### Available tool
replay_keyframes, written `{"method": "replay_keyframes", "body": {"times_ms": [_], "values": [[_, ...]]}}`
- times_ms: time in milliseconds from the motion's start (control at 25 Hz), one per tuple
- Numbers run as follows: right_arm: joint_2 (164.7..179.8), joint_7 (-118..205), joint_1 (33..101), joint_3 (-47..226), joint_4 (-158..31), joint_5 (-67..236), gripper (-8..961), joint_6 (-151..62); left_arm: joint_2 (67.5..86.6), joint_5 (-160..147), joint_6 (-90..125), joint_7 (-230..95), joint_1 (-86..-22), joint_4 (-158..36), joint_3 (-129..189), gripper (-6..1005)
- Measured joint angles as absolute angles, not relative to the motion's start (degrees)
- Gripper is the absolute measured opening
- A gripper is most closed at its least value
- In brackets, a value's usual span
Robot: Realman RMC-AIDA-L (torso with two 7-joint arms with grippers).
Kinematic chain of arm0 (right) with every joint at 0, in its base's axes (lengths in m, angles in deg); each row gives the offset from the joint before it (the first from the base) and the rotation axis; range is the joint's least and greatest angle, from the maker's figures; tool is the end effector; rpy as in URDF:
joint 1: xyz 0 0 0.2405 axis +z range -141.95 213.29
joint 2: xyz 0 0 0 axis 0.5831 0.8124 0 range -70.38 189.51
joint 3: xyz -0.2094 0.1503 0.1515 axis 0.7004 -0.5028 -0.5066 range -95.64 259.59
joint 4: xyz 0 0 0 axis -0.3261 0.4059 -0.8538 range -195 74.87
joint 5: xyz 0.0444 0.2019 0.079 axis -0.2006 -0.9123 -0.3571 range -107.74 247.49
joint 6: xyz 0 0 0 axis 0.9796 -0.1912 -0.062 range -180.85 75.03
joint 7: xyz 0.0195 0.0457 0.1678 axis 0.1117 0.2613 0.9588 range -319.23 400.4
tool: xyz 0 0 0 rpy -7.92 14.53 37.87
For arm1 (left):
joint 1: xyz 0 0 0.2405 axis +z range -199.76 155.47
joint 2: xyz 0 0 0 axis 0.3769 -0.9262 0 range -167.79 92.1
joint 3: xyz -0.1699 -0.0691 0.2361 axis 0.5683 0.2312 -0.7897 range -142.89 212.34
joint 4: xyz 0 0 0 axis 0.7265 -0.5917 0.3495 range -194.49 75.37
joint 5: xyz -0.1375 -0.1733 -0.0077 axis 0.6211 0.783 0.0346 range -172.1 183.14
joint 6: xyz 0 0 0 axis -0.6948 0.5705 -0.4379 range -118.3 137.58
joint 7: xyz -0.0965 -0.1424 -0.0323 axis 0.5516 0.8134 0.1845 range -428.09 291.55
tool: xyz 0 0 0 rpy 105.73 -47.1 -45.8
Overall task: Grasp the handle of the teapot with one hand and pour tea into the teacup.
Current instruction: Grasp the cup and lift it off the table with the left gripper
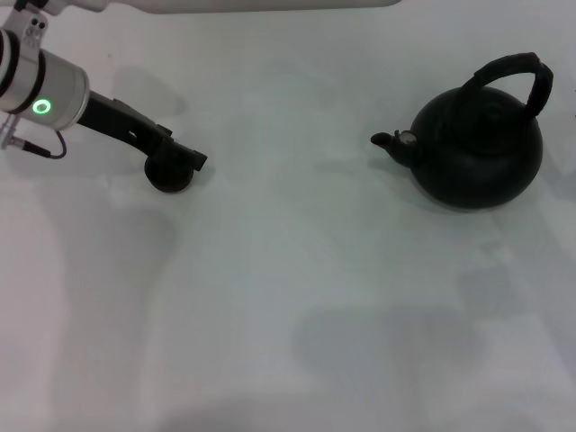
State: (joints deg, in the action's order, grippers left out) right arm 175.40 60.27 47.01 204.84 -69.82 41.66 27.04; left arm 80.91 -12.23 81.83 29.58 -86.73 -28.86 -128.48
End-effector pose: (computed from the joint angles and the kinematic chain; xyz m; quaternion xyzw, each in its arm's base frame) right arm 0.4043 0.2909 -0.0192 -0.6987 0.2393 0.3492 0.5767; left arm -0.2745 0.4620 -0.0656 -0.9231 -0.3477 0.0624 0.1519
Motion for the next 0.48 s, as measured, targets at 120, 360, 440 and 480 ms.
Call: {"method": "replay_keyframes", "body": {"times_ms": [120, 360, 440, 480], "values": [[175.4, 60.27, 47.0, 204.84, -69.87, 41.66, 858, 27.04, 80.91, -13.23, 81.26, 30.08, -86.76, -29.03, -128.48, 787], [175.4, 60.29, 47.0, 204.84, -69.91, 41.66, 858, 27.08, 80.94, -13.73, 80.8, 30.39, -86.73, -29.21, -128.39, 787], [175.41, 60.32, 46.97, 204.84, -69.91, 41.66, 858, 27.11, 80.96, -14.1, 80.77, 30.67, -86.74, -29.38, -128.4, 787], [175.4, 60.33, 46.94, 204.84, -69.91, 41.66, 858, 27.11, 80.96, -14.22, 80.75, 30.77, -86.75, -29.41, -128.39, 787]]}}
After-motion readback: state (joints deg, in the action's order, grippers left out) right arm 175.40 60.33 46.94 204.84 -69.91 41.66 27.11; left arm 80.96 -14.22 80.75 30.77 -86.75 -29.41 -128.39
